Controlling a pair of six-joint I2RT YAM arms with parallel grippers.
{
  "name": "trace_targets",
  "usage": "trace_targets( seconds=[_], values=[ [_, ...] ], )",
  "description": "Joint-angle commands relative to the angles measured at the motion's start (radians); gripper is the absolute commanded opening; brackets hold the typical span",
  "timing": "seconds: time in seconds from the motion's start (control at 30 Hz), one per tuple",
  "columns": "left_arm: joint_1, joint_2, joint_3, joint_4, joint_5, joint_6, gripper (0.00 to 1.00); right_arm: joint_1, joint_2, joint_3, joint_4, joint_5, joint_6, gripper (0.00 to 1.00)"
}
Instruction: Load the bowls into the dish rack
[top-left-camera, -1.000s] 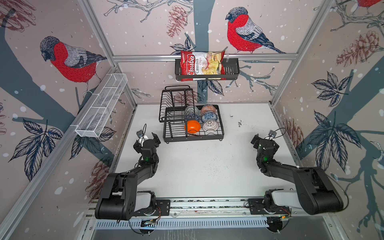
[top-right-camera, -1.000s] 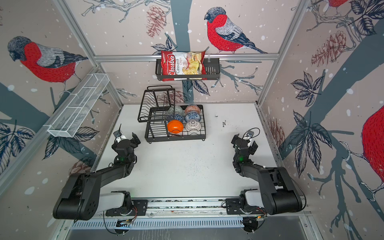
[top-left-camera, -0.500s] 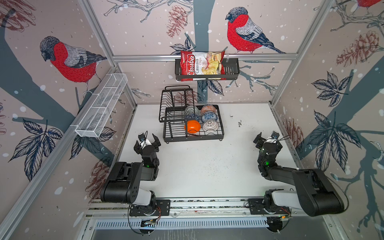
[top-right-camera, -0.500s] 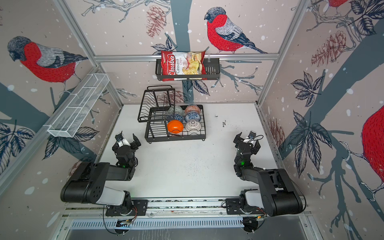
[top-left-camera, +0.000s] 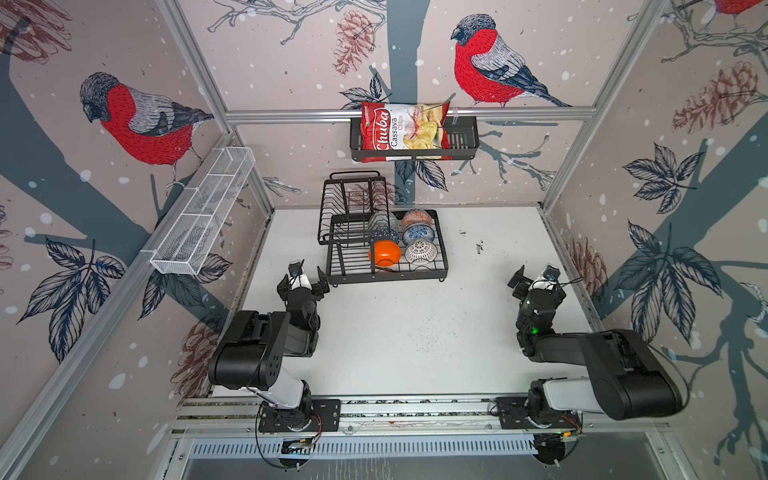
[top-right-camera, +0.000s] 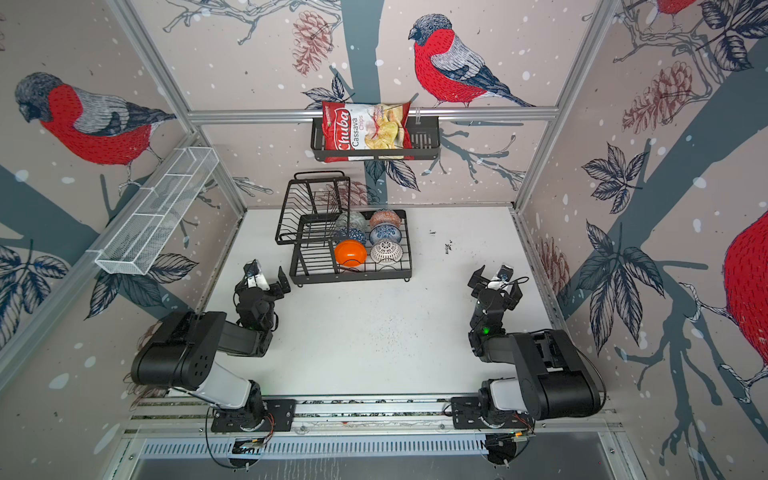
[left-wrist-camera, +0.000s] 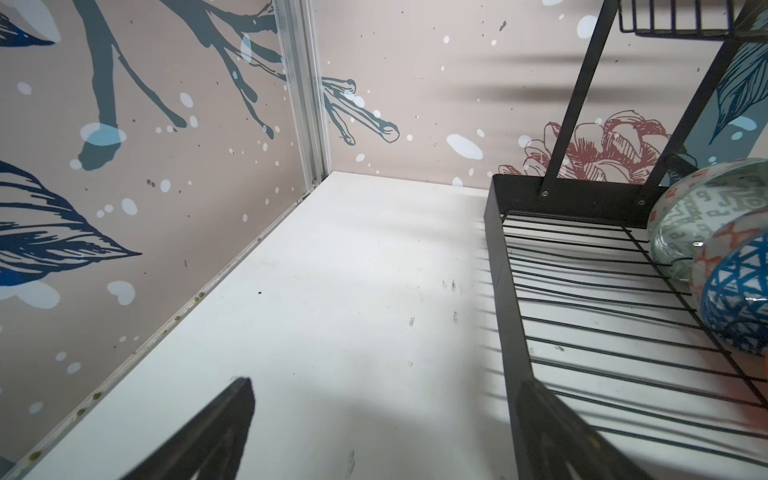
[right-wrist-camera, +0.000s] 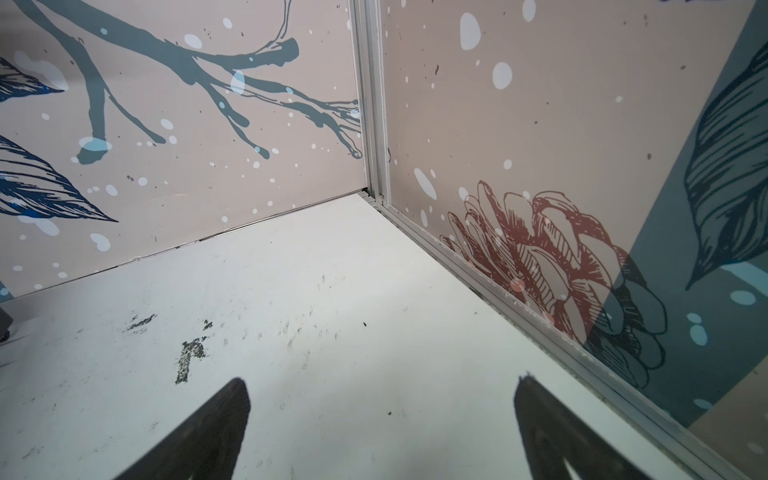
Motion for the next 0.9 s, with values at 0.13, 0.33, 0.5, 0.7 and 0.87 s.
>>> trace_targets(
  seconds=[0.13,0.33,0.5,0.7,0.87],
  values=[
    [-0.001,0.001,-0.002,0.068,0.017,0.016,0.98,-0.058,0.041,0.029,0.037,-0.152,0.007,1.00],
    [-0.001,0.001,-0.002,0.068,0.016,0.016,0.98,-0.087,0.112,0.027,0.123,-0.178,0.012,1.00],
    [-0.001,0.003,-0.001,0.069,0.015,0.017,0.98,-0.088,0.091,0.045,0.054,-0.182,0.022,1.00],
    [-0.002,0.003,0.001,0.065,0.014,0.018,0.98,-0.082,0.089,0.049,0.041,-0.175,0.022,1.00],
    [-0.004,0.003,0.002,0.064,0.013,0.020,0.98,-0.083,0.090,0.050,0.040,-0.177,0.021,1.00]
  ],
)
